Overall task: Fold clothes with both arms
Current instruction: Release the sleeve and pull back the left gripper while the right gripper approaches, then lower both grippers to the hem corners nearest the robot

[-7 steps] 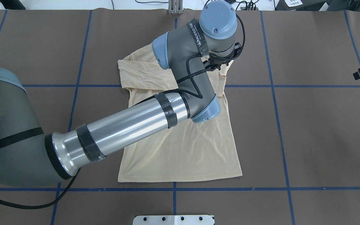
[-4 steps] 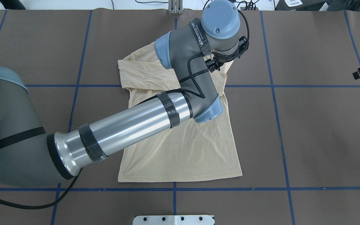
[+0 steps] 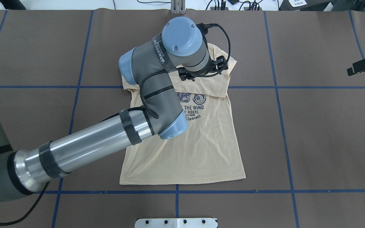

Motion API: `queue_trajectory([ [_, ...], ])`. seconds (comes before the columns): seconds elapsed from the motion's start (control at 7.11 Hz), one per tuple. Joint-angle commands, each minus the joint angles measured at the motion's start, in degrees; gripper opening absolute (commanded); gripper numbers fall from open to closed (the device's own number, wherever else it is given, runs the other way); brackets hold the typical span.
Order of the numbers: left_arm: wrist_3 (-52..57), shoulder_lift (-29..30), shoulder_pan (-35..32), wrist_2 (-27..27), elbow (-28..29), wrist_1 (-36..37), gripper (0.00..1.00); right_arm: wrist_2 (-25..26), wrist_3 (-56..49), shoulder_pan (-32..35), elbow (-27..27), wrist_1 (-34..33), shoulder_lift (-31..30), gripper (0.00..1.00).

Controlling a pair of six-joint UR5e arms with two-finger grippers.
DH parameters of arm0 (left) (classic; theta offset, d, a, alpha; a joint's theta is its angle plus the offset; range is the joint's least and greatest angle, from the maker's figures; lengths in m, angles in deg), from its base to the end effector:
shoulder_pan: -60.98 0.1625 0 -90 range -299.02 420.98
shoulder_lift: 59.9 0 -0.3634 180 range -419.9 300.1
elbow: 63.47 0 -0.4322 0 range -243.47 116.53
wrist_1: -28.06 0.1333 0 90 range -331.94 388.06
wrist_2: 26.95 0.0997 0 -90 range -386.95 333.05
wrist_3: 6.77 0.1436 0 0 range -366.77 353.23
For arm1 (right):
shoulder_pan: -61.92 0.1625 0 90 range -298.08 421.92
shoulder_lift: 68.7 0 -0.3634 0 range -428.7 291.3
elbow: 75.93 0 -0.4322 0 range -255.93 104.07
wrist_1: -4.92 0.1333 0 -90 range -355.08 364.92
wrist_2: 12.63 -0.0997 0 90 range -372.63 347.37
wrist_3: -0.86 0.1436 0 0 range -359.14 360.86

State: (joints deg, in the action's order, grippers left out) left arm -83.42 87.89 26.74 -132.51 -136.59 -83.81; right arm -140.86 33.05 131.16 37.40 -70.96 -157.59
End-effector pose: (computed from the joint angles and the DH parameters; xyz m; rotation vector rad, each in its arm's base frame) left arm 0.6103 -0.5300 0.0478 0.2163 1.0950 -0.1773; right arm -0.1530 -0.5289 0.3731 0.2929 -0.8610 -0.0389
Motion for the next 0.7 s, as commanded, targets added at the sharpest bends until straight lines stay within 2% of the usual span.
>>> queue_trajectory([
  [0.0,6.8,-17.5,-0.3,-0.1,-21.4,4.4,1.0,3.7,14.0,-7.6,2.2,6.1,-0.1,1.0],
  [0.14,7.2,-24.1,-0.1,-0.1,-28.4,4.4,1.0,8.3,20.7,-13.3,5.5,6.0,-0.3,1.0],
  [0.42,7.0,-32.3,2.8,0.6,-36.7,4.2,1.0,20.7,35.4,-27.2,12.1,6.0,-0.6,1.0],
  [0.56,6.6,-35.5,5.2,1.9,-39.2,4.0,1.0,26.4,40.6,-33.3,13.3,5.8,-0.6,1.0],
])
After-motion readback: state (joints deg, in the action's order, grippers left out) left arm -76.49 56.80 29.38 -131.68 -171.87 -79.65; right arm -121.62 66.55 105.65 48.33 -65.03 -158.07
